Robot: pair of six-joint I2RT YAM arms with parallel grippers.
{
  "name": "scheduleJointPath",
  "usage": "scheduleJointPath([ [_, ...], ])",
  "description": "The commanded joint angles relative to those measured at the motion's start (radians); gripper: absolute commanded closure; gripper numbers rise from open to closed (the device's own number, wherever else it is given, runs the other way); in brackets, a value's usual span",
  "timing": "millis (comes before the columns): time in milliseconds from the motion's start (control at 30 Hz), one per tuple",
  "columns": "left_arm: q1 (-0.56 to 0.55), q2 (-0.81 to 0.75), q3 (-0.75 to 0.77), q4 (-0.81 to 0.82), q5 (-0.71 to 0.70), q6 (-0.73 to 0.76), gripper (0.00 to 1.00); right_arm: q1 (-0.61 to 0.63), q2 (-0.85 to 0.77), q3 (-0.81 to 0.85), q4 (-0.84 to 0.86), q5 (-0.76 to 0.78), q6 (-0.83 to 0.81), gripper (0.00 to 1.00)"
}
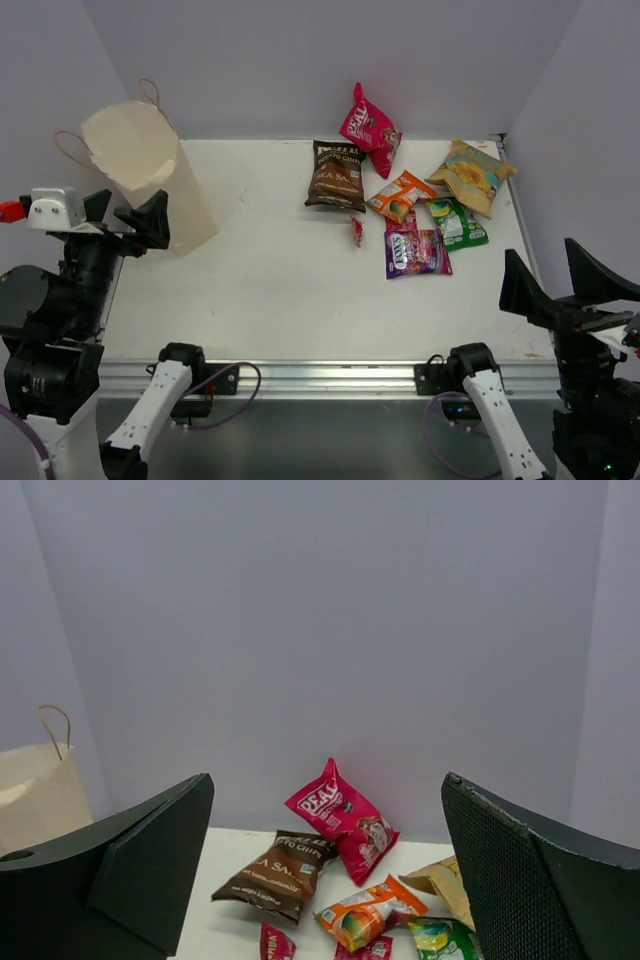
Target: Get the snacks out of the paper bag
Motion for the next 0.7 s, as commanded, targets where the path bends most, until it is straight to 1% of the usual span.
scheduleJointPath([
  [0, -0.03, -0.025, -0.033, -0.015, -0.022, 0.057, 0.0, 0.015, -0.026, -0.017, 0.041, 0.091, -0.03, 0.01],
  [167, -0.038, -0.036, -0.025, -0.018, -0.041, 0.06, 0.0, 0.02, -0.029, 0.014, 0.006, 0.09, -0.071, 0.01],
  [367, -0.039, -0.044, -0.048, -0.011, -0.033, 0.046, 0.0, 0.02, -0.014, -0.007, 0.062, 0.049, -0.065, 0.01],
  [667, -0.053, -0.038, -0.112, 0.035, -0.042, 0.046, 0.0, 0.02, 0.0, -0.013, 0.071, 0.038, -0.051, 0.01],
])
